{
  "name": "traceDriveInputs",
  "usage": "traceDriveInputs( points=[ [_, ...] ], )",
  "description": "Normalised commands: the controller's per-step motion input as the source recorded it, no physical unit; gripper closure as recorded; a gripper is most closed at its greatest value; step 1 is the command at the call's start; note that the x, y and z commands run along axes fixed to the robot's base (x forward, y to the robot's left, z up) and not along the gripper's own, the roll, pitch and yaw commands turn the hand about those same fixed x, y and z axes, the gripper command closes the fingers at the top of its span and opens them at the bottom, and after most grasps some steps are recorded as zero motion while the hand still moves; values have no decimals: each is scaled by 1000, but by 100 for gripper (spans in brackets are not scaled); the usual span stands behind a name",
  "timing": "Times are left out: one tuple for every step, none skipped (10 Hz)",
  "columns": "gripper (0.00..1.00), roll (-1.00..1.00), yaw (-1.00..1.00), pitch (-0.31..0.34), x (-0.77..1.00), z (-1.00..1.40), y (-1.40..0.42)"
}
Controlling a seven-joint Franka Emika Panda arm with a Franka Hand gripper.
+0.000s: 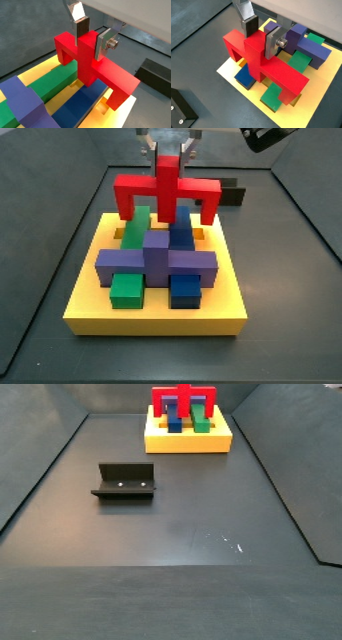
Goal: Pick up the red object. Move up. Move to above the board. Insert the red object.
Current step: Insert the red object.
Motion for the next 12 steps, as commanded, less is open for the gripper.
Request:
traceDriveInputs(
  points=[
    [100, 13, 0, -34, -80, -69, -86],
    [100, 0, 0, -4, 0, 0, -94],
    [100, 41, 0, 0, -177, 26, -83],
    [100, 0, 0, -17, -211, 0, -37],
    [100, -111, 0, -66, -166, 0, 0],
    [100, -179, 0, -99, -249, 0, 46],
    [100, -204, 0, -114, -163, 0, 23],
    [100, -221, 0, -130, -91, 0, 0],
    [100, -214, 0, -130, 17, 0, 0],
    [100, -191, 0, -133, 23, -69, 0],
    [100, -177, 0, -139, 51, -123, 0],
    [100, -189, 0, -146, 80, -186, 0]
  ],
)
